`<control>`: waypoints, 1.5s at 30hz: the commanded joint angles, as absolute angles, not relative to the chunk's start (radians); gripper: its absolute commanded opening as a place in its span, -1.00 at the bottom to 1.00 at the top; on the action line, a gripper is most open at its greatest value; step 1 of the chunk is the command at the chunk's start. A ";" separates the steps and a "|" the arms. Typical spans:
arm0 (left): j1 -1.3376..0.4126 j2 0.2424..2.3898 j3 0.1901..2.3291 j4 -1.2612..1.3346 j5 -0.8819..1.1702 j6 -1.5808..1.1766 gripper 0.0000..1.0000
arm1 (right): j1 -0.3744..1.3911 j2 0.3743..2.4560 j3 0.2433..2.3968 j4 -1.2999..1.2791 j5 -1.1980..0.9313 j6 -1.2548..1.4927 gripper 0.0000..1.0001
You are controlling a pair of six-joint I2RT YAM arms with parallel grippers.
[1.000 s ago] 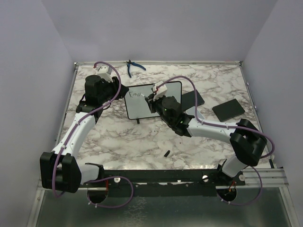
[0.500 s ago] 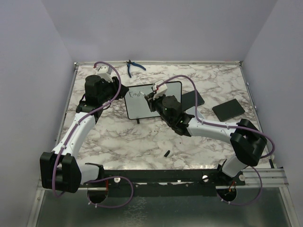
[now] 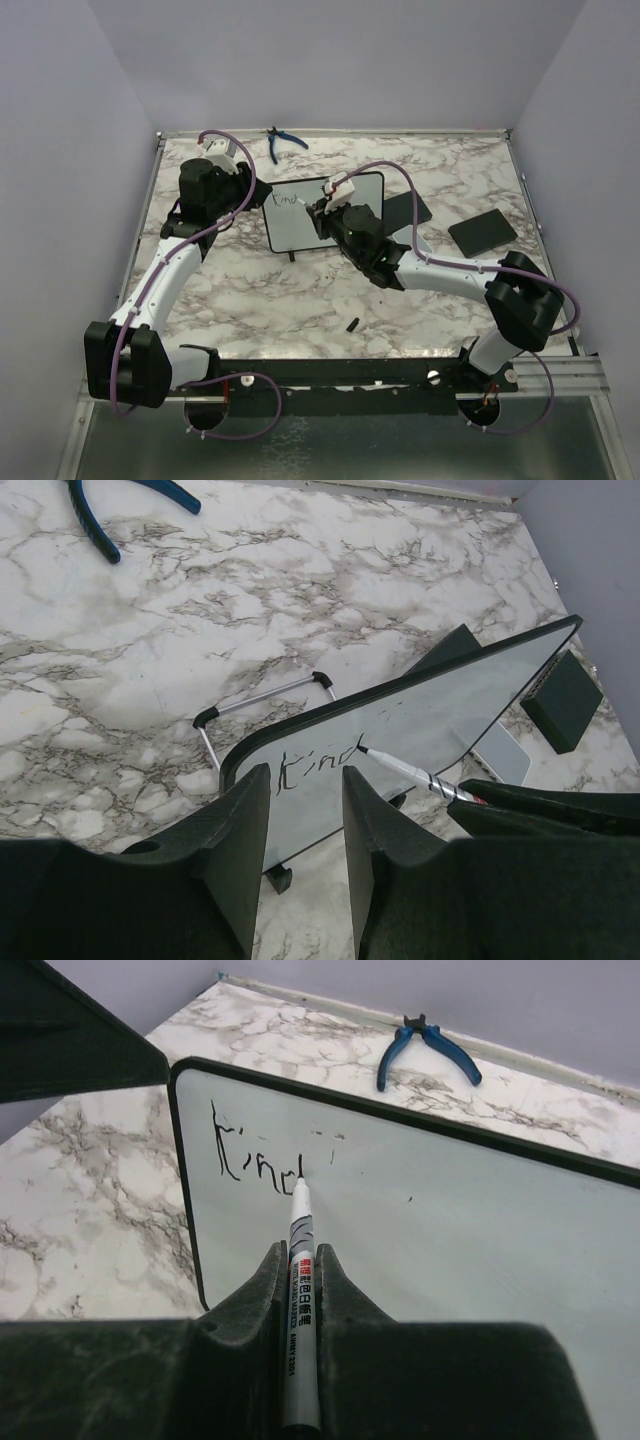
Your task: Write a sentence on the whiteboard
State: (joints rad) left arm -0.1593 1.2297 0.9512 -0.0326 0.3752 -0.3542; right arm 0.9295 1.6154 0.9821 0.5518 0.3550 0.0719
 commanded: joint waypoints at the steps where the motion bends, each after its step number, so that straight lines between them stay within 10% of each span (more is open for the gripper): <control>1: -0.163 1.209 0.939 -0.026 0.391 -0.341 -0.28 | 0.930 1.590 0.946 0.541 0.377 0.104 -0.99; 45: -0.165 1.212 0.928 -0.024 0.381 -0.336 -0.29 | 0.924 1.438 0.881 0.546 0.247 0.052 -0.99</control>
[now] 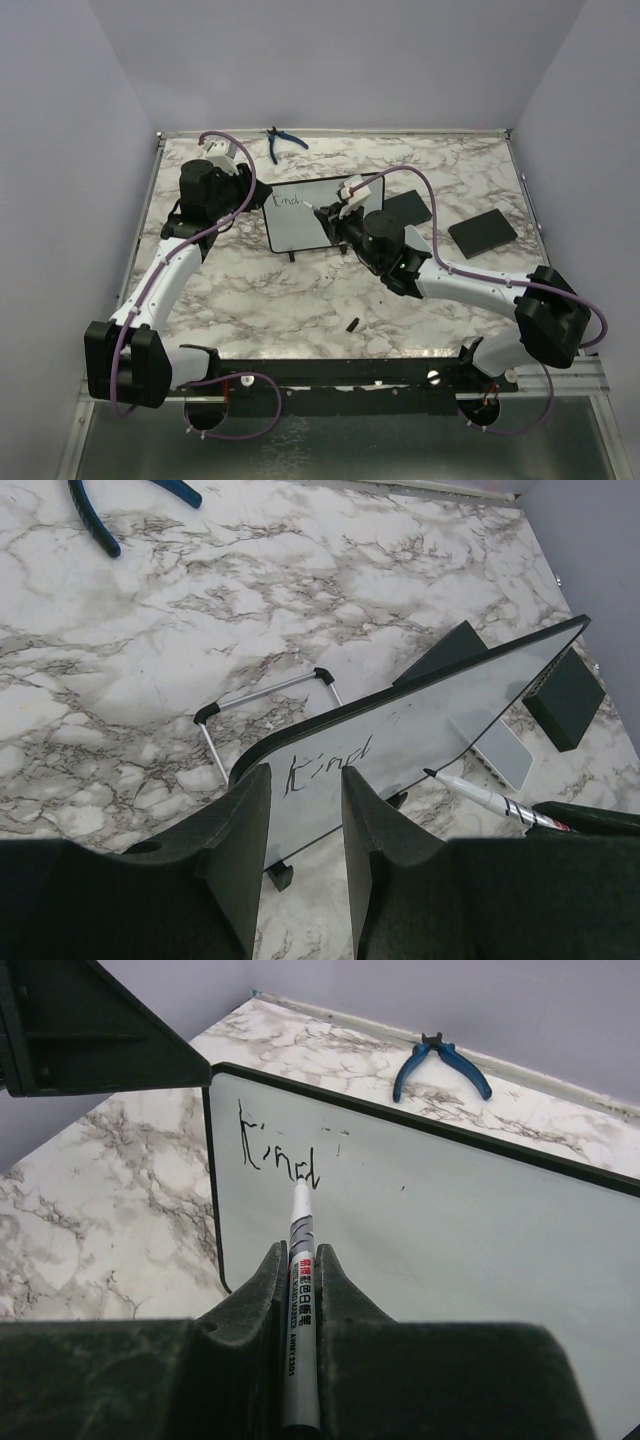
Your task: Write a sentence on the whiteboard
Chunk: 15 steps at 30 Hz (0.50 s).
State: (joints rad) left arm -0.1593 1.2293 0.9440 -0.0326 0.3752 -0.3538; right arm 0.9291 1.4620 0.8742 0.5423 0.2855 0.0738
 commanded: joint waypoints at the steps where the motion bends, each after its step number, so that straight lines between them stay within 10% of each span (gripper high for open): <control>1: -0.164 1.212 0.928 -0.024 0.379 -0.336 -0.29 | 0.920 1.439 0.881 0.548 0.240 0.052 -0.99; 15: -0.164 1.218 0.928 -0.024 0.377 -0.336 -0.29 | 0.907 1.483 0.891 0.579 0.213 0.042 -0.99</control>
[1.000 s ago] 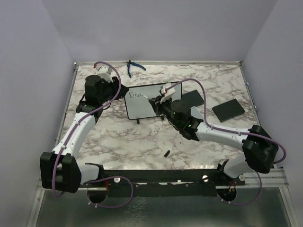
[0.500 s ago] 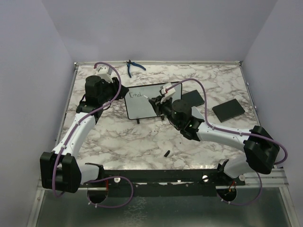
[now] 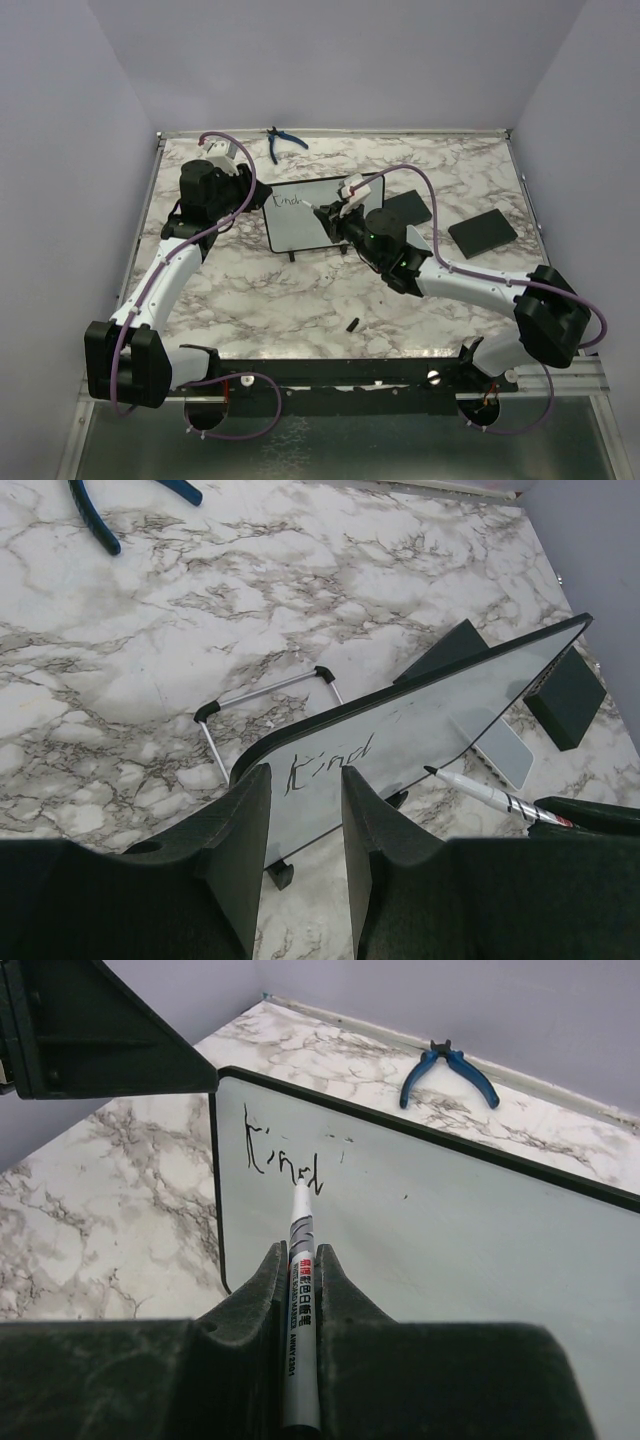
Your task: Write a sentence on the whiteboard
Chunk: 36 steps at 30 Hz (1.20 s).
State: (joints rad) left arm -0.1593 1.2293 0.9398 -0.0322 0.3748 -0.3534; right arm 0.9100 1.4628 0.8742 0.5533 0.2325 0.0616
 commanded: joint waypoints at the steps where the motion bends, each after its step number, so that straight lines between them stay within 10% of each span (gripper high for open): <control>1: -0.164 1.218 0.928 -0.025 0.377 -0.336 -0.29 | 0.907 1.490 0.895 0.578 0.213 0.041 -0.99; 36: -0.164 1.212 0.930 -0.024 0.382 -0.335 -0.29 | 0.905 1.606 0.952 0.591 0.337 0.045 -0.99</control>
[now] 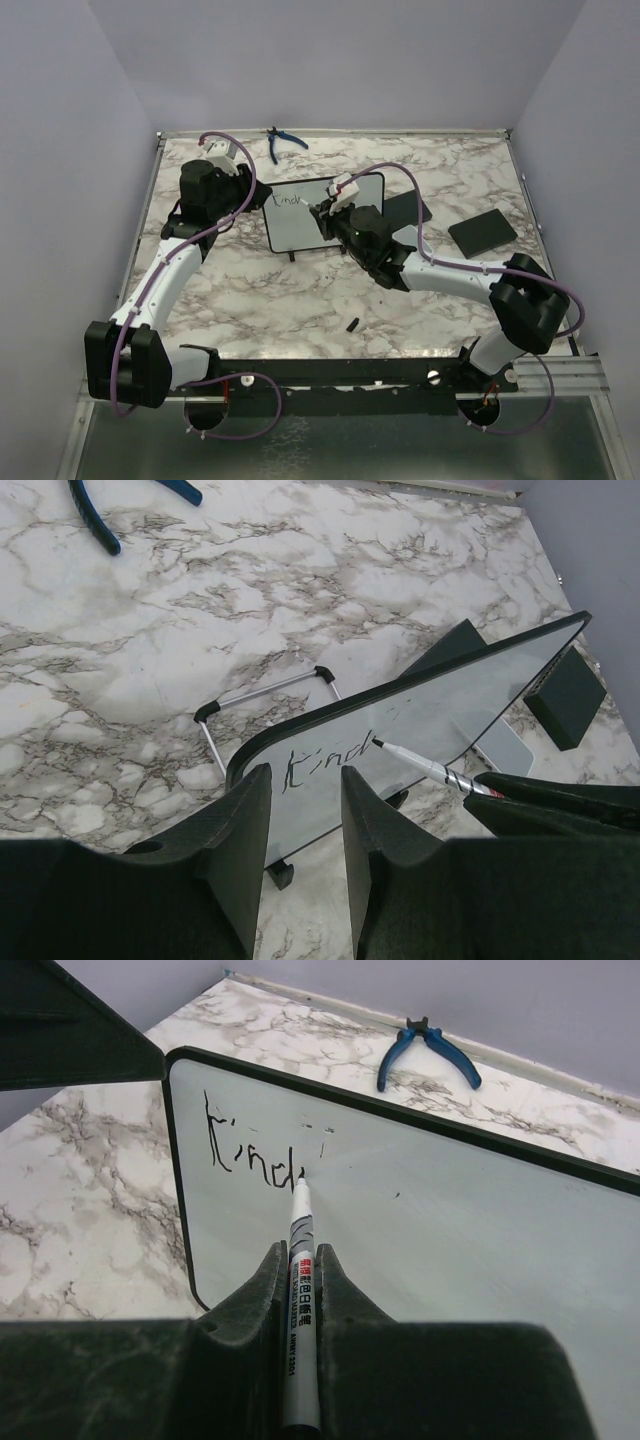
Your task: Write a sentence on the whiteboard
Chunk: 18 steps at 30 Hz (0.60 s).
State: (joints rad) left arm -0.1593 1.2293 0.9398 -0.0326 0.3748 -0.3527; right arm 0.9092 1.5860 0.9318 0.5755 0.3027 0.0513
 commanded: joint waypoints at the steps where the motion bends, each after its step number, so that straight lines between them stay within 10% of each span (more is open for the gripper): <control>1: -0.165 1.211 0.930 -0.025 0.382 -0.335 -0.29 | 0.905 1.605 0.948 0.590 0.335 0.048 -0.99; 18: -0.165 1.203 0.931 -0.024 0.385 -0.336 -0.29 | 0.905 1.601 0.913 0.568 0.328 0.087 -0.99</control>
State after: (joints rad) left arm -0.1593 1.2289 0.9398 -0.0326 0.3748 -0.3504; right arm 0.9092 1.5887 0.9302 0.5751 0.3035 0.0723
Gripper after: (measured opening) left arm 0.354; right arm 0.103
